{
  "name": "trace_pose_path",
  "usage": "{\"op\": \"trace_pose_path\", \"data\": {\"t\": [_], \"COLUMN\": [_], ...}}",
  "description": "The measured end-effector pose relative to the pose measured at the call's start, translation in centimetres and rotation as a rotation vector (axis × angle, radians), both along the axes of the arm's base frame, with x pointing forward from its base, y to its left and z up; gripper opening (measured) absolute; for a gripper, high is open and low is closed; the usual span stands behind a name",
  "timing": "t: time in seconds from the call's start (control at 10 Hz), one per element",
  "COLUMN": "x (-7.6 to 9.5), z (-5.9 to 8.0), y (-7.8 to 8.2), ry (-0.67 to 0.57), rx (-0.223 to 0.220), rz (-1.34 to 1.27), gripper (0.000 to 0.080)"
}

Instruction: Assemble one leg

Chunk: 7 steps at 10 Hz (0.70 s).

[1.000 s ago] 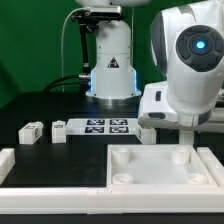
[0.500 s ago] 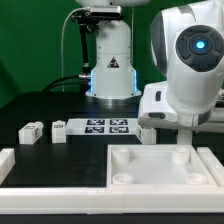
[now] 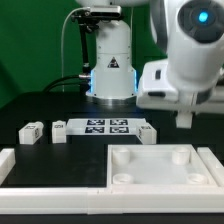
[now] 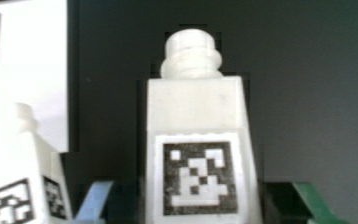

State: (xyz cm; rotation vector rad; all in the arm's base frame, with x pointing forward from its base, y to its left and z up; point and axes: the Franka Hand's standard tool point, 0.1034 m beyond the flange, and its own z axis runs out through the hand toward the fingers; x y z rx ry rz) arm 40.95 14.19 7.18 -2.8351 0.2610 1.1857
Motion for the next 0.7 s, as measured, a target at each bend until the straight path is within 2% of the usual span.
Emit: {"op": "trace_pose_path", "data": {"t": [0.1,0.2,0.4,0.5,0.7], "x": [0.4,1.0,1.1,2.1,2.4], "z": [1.3,2.0,1.4,1.1,1.4], "y": [-0.2,-0.3,-0.1,0.2,0.6], "ry": [-0.006,-0.008,-0.055,-0.146,-0.358], "rx": [0.002,0.009,0.005,0.002,-0.011], "rz": [0.001,0.003,-0.001,-0.010,-0.018], "gripper": [0.0291,0.0292,0.0292,0.0292,0.0292]}}
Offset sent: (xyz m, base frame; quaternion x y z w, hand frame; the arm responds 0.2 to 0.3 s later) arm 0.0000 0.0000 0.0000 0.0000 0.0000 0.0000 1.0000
